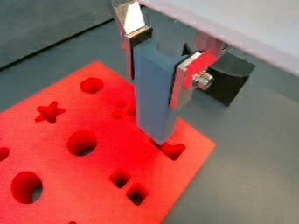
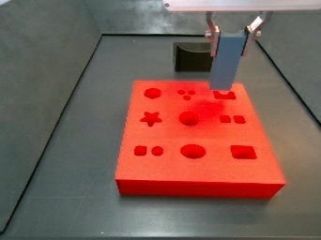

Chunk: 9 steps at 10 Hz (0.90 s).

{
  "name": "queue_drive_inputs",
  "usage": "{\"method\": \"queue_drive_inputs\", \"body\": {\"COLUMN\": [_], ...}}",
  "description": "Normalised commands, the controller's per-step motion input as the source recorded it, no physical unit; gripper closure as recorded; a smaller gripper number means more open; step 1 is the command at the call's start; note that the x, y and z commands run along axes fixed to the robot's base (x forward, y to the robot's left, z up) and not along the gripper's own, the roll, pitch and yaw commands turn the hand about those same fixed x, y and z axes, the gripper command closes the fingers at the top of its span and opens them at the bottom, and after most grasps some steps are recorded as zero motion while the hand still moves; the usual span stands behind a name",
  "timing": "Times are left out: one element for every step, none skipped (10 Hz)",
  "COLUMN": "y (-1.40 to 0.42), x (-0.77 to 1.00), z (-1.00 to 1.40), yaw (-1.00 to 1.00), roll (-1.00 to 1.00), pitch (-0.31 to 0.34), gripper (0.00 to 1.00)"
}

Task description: Insert the arch object.

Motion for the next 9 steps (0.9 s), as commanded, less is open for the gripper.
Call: {"method": "queue_drive_inputs", "body": {"y": [0.0,0.03,0.04,0.07,0.06,0.0,0.0,0.0,0.0], "x": [0.86,0.81,0.77,0.61,0.53,0.44,0.31,0.24,0.12], "z": [-0.06,-0.04,-0.05,-0.05,-0.06,-0.11,-0.16,-0.21,-0.28], "yaw": [0.04,0.12,0.23,0.29,0.27,0.24,0.1,0.0,0.0], "roll": [0.0,0.0,0.0,0.0,0.0,0.02,0.03,0.1,0.13], "pitch": [0.147,0.124,0.107,0.067,0.051,0.023,0.0,0.003,0.0], "gripper": [1.0,1.0,1.0,1.0,1.0,1.0,1.0,1.0,1.0]}}
